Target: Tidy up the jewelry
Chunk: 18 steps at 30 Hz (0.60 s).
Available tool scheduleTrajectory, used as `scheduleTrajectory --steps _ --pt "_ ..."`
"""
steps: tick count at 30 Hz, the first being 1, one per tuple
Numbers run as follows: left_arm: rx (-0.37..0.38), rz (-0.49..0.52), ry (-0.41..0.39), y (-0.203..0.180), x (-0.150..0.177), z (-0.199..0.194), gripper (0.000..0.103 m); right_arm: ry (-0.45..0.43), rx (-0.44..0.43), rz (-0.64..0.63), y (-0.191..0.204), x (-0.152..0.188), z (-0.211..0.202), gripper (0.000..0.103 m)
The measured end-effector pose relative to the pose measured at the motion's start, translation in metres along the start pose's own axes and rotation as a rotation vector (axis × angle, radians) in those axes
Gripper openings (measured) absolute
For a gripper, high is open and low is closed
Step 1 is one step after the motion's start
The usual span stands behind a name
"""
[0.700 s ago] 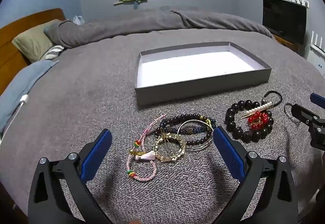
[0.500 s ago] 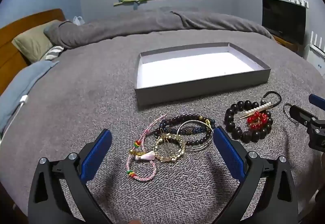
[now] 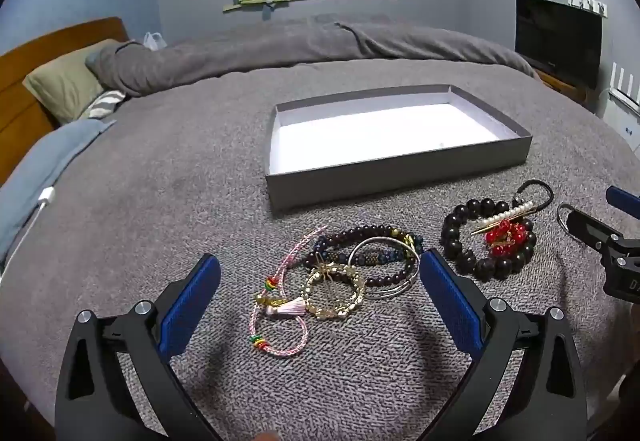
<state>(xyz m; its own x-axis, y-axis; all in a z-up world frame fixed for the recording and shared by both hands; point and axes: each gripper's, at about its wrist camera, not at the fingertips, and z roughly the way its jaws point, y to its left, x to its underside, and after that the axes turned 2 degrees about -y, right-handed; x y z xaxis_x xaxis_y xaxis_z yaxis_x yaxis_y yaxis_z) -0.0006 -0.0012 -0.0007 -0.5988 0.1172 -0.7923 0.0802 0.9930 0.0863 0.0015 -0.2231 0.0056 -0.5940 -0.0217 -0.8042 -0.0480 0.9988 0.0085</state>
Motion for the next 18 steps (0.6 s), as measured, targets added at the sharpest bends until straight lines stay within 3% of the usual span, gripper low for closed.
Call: scheduleTrajectory --steps 18 --pt "0.005 0.001 0.002 0.0007 -0.0006 0.0010 0.099 0.001 0.000 0.001 -0.0019 0.0002 0.0022 0.098"
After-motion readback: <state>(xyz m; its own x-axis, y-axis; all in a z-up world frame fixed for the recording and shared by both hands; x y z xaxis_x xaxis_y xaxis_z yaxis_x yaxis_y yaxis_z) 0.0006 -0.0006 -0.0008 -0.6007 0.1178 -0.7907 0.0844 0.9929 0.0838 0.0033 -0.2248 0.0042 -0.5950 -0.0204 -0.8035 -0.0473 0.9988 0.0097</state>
